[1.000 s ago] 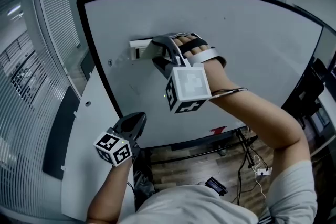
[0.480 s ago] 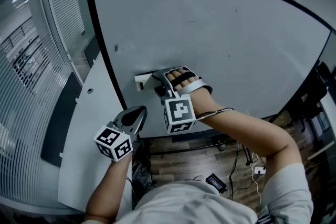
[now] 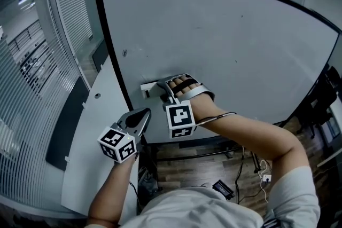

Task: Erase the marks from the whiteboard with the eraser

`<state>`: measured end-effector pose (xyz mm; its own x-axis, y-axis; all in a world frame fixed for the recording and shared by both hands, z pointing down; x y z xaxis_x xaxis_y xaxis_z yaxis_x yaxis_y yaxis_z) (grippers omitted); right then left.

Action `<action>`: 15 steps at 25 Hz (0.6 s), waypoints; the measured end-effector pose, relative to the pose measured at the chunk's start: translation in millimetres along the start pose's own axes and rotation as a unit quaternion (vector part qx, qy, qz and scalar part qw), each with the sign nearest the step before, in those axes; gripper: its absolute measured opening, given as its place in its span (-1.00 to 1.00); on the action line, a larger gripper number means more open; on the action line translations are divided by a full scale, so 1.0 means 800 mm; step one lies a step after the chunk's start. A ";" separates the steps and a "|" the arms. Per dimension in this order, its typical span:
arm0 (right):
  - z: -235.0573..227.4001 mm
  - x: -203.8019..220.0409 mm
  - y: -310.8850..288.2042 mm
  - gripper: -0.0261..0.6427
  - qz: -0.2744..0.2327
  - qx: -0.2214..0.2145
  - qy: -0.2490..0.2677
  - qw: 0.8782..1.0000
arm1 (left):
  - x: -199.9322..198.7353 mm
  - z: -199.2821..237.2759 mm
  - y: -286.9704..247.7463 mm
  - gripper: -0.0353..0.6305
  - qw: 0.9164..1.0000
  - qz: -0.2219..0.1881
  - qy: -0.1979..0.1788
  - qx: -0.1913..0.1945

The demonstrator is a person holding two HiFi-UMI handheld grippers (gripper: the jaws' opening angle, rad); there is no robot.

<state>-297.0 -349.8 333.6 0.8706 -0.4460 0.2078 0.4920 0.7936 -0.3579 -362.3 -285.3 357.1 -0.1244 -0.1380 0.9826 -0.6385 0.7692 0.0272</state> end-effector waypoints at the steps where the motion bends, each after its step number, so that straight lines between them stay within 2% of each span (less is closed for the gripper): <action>1: -0.011 -0.005 0.002 -0.22 -0.001 0.001 -0.006 1.000 | -0.001 0.001 -0.001 -0.87 1.000 -0.001 0.000 -0.001; 4: -0.047 -0.021 0.012 -0.22 -0.009 0.011 -0.016 1.000 | -0.001 -0.001 -0.004 -0.87 1.000 0.001 0.000 0.001; 7: -0.089 -0.041 0.026 -0.22 -0.019 0.031 -0.005 0.999 | 0.004 -0.003 -0.004 -0.87 1.000 0.005 0.002 0.002; 15: -0.250 -0.106 0.076 -0.22 -0.039 0.127 0.013 0.991 | -0.010 0.005 0.000 -0.87 1.000 -0.003 -0.011 -0.005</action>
<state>-339.5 -346.4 111.9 0.8317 -0.5173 0.2015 0.5429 0.8337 -0.1005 -364.7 -286.7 348.8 -0.1372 -0.1566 0.9781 -0.6314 0.7746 0.0354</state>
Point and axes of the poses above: the fingertips, and each gripper's own axes: y backward along the fingers, z to its left, x out of its underside, the point moved 4 cm from there along y, backward along the fingers, and after that the axes turned 13 degrees about -y, right-handed, at the moved point
